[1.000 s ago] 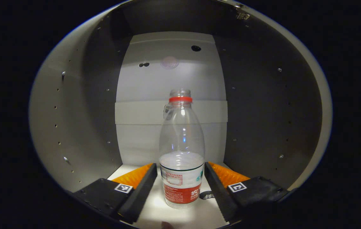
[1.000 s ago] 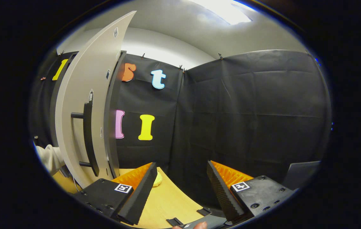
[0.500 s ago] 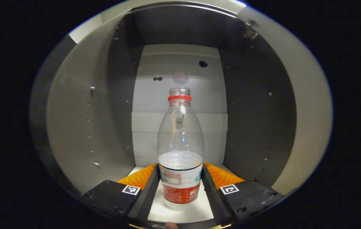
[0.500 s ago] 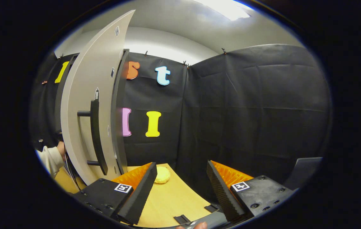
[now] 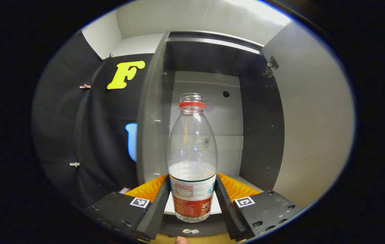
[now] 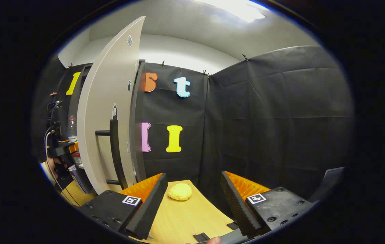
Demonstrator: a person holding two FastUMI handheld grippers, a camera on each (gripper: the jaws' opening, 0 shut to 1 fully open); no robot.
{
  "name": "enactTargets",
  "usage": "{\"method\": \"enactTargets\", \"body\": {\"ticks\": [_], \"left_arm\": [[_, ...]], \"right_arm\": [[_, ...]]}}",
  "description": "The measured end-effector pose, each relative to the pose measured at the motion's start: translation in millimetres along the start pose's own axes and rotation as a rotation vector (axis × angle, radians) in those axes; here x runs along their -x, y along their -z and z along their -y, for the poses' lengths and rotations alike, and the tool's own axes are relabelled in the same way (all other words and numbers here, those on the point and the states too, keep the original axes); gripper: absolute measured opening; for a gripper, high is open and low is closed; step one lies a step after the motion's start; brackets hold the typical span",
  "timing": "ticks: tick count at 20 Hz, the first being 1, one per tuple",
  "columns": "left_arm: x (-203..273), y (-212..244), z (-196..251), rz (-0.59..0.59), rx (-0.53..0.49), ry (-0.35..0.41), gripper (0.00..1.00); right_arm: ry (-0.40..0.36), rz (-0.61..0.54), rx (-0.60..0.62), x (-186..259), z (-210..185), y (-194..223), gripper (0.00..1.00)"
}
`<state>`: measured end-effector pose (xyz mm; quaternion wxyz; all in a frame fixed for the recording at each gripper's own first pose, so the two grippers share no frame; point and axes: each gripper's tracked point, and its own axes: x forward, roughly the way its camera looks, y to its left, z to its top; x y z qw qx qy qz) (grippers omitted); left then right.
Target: Open the cabinet door with the right hand, grasp the bottle in the cabinet with the left hand and place it on the coaster, then close the cabinet door with the right hand.
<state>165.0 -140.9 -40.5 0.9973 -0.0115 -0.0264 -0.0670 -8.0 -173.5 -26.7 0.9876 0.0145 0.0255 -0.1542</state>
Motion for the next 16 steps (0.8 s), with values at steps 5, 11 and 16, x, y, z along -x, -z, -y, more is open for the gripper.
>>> {"method": "enactTargets", "body": {"ticks": [5, 11, 16], "left_arm": [[58, 19, -42, 0.006, 0.016, -0.023, 0.75], [98, 70, -86, -0.008, -0.036, -0.055, 0.76], [125, 131, -95, -0.021, -0.037, -0.020, 0.77]], "right_arm": [[-0.015, 0.024, 0.012, -5, -10, -6, 0.97], [-0.008, 0.029, 0.013, -6, -16, -8, 0.97], [0.004, 0.024, 0.034, -4, -18, -6, 0.97]]}}
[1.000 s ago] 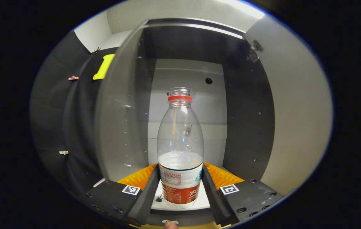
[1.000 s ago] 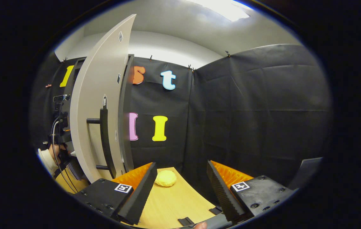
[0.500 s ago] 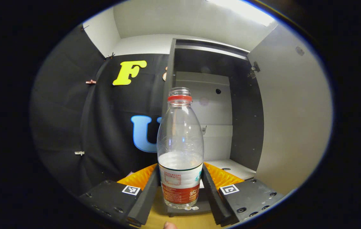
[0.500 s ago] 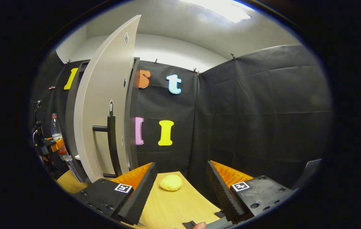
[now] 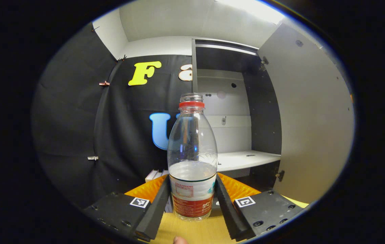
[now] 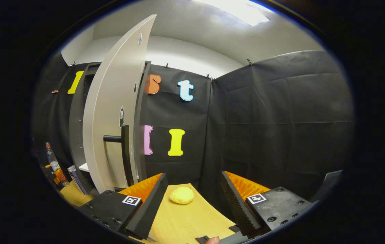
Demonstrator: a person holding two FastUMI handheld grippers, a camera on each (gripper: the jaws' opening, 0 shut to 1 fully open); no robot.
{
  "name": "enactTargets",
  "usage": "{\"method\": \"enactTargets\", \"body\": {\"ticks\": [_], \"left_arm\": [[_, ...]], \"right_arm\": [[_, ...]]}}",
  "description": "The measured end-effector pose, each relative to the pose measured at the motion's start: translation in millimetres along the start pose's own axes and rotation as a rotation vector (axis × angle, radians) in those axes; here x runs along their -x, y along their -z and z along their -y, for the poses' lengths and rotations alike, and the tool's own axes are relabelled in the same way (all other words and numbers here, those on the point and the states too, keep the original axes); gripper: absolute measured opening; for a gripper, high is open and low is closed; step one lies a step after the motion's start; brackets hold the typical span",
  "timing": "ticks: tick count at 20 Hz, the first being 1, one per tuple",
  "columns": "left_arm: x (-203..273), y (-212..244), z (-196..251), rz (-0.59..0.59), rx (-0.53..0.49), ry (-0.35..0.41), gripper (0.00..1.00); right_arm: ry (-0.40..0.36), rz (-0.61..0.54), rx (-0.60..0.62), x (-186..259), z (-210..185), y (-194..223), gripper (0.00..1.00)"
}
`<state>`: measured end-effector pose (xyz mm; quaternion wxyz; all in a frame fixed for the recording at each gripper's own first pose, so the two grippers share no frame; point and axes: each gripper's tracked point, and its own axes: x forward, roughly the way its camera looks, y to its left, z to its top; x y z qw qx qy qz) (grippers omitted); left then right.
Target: Open the cabinet door with the right hand, grasp the bottle in the cabinet with the left hand and place it on the coaster, then close the cabinet door with the right hand.
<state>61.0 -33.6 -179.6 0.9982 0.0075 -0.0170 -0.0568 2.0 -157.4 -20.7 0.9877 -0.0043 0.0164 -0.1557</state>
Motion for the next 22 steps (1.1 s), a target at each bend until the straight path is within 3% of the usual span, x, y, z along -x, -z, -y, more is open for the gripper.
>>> {"method": "enactTargets", "body": {"ticks": [8, 14, 22], "left_arm": [[45, 124, 12, -0.085, -0.005, 0.089, 0.78], [70, 196, 1, -0.173, 0.055, 0.054, 0.79], [68, 235, 11, -0.164, 0.050, 0.074, 0.79]], "right_arm": [[-0.007, -0.012, 0.010, -8, -9, -2, 0.98], [-0.026, -0.056, 0.002, -13, -14, 6, 0.98], [-0.019, -0.106, 0.059, -12, -16, 20, 0.96]]}}
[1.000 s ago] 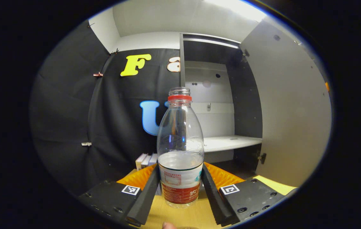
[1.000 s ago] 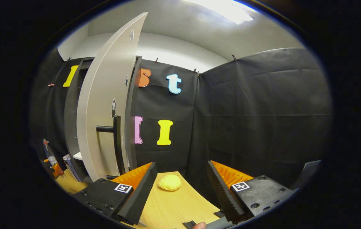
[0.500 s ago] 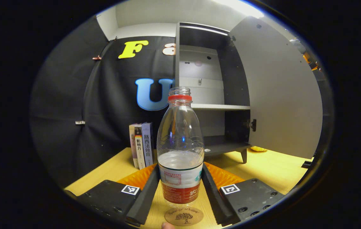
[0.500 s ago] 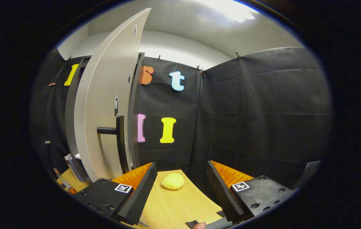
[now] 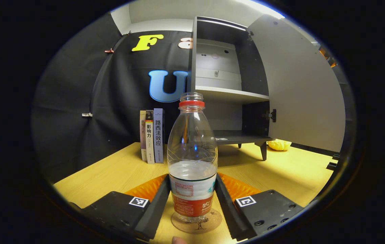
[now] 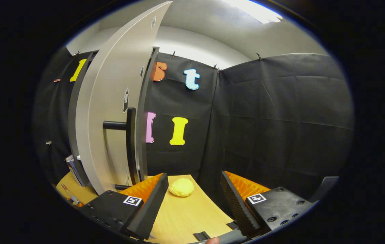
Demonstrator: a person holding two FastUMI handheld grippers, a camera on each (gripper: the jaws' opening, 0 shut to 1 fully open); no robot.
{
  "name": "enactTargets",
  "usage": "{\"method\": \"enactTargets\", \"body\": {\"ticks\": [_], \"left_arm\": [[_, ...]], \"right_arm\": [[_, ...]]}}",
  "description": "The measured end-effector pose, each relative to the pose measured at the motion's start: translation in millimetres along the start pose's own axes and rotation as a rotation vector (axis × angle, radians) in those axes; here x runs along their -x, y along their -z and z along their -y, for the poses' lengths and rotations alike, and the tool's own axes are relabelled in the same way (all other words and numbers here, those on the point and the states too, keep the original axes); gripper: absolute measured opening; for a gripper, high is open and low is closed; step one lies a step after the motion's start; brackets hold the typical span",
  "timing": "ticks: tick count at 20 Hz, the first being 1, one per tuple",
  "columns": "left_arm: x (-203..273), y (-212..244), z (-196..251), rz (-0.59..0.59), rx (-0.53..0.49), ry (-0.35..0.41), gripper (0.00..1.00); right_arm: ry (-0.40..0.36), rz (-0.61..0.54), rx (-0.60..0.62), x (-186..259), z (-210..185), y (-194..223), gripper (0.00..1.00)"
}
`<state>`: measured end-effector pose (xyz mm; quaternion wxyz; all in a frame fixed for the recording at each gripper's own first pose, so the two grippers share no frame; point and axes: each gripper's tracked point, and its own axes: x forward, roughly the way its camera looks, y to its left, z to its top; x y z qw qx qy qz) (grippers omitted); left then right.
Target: Open the cabinet door with the right hand, grasp the bottle in the cabinet with the left hand and place it on the coaster, then close the cabinet door with the right hand.
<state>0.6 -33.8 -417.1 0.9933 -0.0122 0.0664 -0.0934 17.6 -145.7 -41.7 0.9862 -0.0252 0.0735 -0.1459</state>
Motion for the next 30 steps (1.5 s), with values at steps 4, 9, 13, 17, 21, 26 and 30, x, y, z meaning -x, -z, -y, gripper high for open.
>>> {"method": "enactTargets", "body": {"ticks": [4, 9, 13, 17, 21, 26, 30], "left_arm": [[-3, 16, 5, -0.021, 0.002, 0.001, 0.79], [4, 21, 6, -0.066, 0.052, -0.020, 0.94], [14, 15, 8, -0.079, 0.050, -0.029, 0.95], [39, -3, 10, -0.111, 0.051, -0.065, 0.95], [58, -70, 15, -0.068, 0.040, -0.111, 0.95], [60, -179, 39, -0.001, 0.092, -0.086, 0.95], [61, -253, 49, 0.010, 0.128, -0.091, 0.95]], "right_arm": [[0.004, -0.011, -0.006, 2, 2, 3, 0.97], [-0.005, -0.010, -0.008, -2, 2, 3, 0.97], [-0.023, -0.007, -0.024, -8, 0, 2, 0.96], [-0.052, -0.001, -0.056, -9, 0, 1, 0.96], [-0.096, 0.022, -0.033, -13, -4, -5, 0.96], [-0.145, 0.031, -0.090, -18, -5, -9, 0.95], [-0.156, 0.076, -0.120, -23, 0, -23, 0.96]]}}
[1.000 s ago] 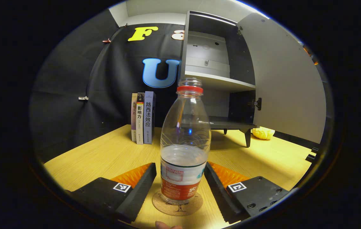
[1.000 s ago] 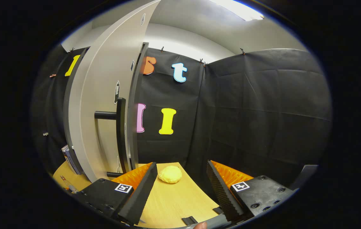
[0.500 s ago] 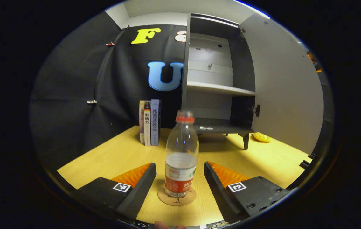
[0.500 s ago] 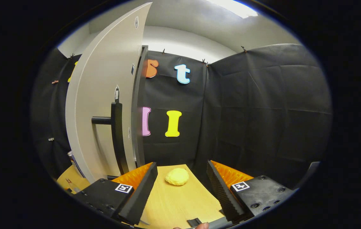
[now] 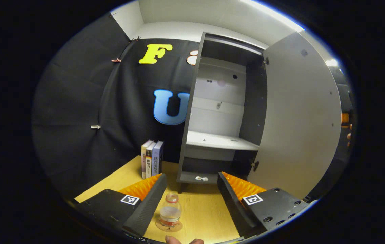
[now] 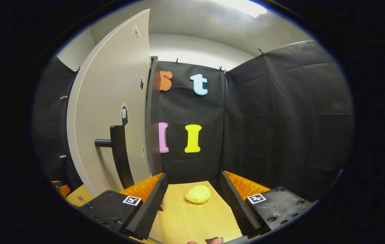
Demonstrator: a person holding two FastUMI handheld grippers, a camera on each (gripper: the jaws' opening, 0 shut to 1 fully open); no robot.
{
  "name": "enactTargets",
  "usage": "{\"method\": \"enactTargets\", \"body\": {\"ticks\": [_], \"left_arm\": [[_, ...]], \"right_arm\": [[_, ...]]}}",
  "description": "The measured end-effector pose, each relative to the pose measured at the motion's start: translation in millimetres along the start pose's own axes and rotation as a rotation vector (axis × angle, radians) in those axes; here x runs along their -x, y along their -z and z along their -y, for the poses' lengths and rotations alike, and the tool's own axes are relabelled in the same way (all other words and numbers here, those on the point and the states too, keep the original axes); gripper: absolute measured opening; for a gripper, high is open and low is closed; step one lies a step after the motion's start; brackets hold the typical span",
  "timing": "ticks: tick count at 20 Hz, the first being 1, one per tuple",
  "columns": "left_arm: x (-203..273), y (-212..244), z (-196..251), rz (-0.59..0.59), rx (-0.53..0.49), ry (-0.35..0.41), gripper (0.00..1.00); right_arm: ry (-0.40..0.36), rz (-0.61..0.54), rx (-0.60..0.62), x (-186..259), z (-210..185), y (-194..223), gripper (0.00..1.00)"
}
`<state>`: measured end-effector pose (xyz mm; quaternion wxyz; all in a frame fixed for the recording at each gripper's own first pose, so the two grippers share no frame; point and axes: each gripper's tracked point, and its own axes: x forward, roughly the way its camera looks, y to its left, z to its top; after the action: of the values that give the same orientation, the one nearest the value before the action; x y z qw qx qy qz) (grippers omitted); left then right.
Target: Open the cabinet door with the right hand, grasp the bottle in the cabinet with the left hand and place it on the coaster, then close the cabinet door with the right hand.
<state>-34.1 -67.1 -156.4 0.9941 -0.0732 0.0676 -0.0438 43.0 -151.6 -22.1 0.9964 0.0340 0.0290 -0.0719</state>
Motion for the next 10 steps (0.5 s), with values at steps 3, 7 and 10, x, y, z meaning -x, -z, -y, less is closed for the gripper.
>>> {"method": "enactTargets", "body": {"ticks": [3, 7, 10], "left_arm": [[1, -42, 1, 0.002, -0.045, -0.051, 0.92], [10, -82, 1, -0.004, -0.142, -0.121, 0.95], [17, -99, 9, 0.016, -0.100, -0.104, 0.95]], "right_arm": [[0.013, 0.005, -0.008, -5, 6, -1, 0.97], [-0.021, 0.011, -0.053, -7, -3, -6, 0.97], [-0.028, 0.021, -0.077, -6, -5, -9, 0.97]]}}
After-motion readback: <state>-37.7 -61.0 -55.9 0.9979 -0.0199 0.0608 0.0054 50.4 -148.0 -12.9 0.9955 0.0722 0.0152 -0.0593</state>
